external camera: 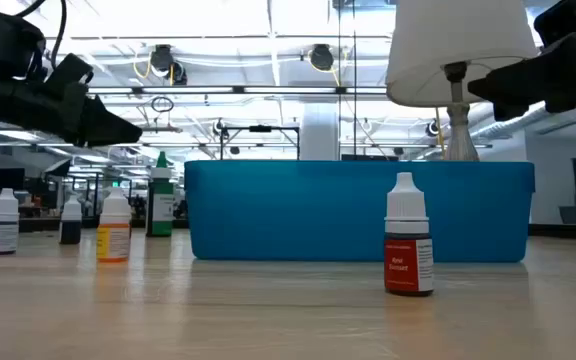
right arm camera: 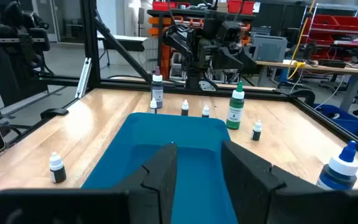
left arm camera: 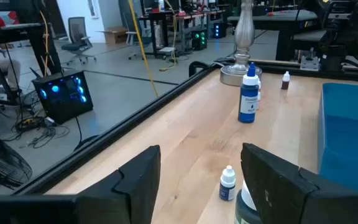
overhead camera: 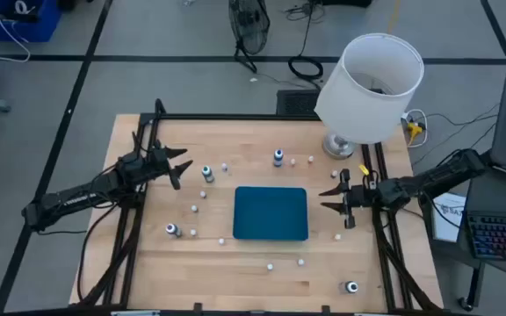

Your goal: Pick & Place food coloring

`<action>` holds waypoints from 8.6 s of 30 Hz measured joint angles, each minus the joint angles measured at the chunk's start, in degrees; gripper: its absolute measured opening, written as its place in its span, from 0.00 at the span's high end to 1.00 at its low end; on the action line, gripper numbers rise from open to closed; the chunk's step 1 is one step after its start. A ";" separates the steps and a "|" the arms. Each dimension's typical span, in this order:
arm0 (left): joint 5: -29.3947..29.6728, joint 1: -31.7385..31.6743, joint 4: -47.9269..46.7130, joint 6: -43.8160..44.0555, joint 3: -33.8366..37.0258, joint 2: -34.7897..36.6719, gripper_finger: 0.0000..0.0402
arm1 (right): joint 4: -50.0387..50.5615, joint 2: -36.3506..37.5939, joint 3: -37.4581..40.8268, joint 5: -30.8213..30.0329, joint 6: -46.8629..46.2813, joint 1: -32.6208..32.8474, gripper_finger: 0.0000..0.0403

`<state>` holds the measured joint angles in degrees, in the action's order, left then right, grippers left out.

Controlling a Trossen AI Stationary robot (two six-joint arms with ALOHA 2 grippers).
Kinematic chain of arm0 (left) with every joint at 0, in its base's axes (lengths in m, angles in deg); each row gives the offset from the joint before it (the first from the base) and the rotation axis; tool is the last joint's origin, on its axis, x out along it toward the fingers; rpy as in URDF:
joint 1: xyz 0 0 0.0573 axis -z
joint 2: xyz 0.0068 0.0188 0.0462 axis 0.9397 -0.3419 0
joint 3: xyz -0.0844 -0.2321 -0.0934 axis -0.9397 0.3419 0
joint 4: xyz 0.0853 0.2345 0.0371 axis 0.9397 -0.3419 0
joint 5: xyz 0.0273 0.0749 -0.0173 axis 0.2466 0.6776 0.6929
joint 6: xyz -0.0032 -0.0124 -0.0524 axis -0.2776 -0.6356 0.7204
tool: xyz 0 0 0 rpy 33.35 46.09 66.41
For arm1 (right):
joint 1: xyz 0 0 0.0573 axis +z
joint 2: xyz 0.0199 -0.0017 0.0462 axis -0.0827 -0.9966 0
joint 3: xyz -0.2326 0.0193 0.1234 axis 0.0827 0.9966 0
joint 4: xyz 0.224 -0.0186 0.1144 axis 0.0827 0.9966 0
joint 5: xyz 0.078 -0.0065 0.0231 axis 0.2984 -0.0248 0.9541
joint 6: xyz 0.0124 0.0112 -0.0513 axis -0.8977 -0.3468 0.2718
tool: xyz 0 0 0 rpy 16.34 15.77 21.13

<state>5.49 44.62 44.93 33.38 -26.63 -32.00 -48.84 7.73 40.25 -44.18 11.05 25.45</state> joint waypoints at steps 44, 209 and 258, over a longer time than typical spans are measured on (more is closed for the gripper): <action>0.00 0.00 0.00 -0.01 -0.01 0.00 0.44 | 0.00 -0.01 -0.01 0.00 0.00 0.01 0.72; 0.01 0.00 0.00 -0.01 -0.01 0.00 0.44 | -0.02 -0.01 -0.02 0.00 0.00 0.00 0.72; -0.01 0.02 0.31 -0.01 0.01 0.00 0.44 | 72.29 -34.36 -54.61 9.79 -55.10 -3.84 0.50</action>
<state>5.48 44.64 45.25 33.37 -26.62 -32.00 23.45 -26.63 -14.36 -34.39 -44.04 21.62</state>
